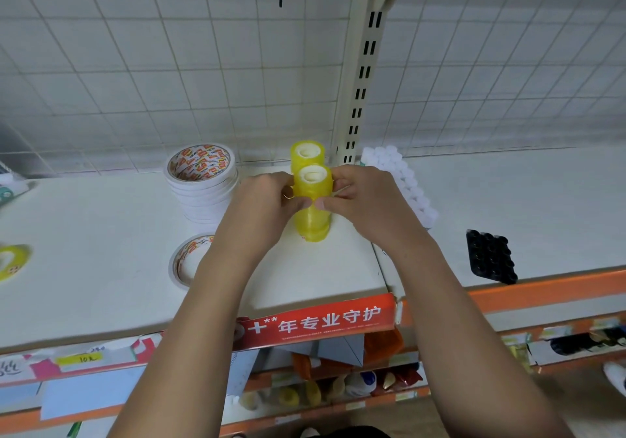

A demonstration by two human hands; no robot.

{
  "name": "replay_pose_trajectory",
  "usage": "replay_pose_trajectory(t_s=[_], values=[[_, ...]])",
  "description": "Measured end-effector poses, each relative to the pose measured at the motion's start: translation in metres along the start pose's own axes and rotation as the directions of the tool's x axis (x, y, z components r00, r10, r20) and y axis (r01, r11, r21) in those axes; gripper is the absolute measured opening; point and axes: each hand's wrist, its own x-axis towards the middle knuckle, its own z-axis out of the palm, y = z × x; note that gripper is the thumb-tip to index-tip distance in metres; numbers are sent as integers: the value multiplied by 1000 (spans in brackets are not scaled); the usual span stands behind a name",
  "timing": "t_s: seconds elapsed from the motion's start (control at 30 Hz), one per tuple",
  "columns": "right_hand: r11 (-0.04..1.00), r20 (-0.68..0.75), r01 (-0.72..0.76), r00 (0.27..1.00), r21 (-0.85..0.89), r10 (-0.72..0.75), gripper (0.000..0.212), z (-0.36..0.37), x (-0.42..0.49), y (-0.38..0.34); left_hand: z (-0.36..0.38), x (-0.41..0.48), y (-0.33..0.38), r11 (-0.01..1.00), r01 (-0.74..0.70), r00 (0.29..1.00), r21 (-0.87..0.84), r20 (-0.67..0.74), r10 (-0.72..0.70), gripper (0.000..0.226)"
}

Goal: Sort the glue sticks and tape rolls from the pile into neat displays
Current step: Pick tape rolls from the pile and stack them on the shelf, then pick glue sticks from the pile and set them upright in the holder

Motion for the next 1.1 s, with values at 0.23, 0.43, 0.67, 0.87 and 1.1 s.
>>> replay_pose_trajectory(t_s=[0.23,0.43,0.67,0.87,1.1], values=[[992,49,-2,999,-123,8,29,1,-1,1,3,-4,1,994,78,997,-71,-5,-78,40],[971,-104,46,992,-234,-72,33,-6,-20,0,-1,-10,0,989,141,990,-50,14,-141,55],[943,-35,248,964,-222,-262,9,15,-35,-44,-31,-43,-15,964,129,990,232,16,-137,25],[831,214,471,881,-297,-423,21,82,-26,-100,-91,-92,-61,883,286,958,373,-124,-258,30],[772,358,602,780,-203,-514,26,198,-37,-170,-164,-173,-136,773,487,873,406,-216,-437,35]])
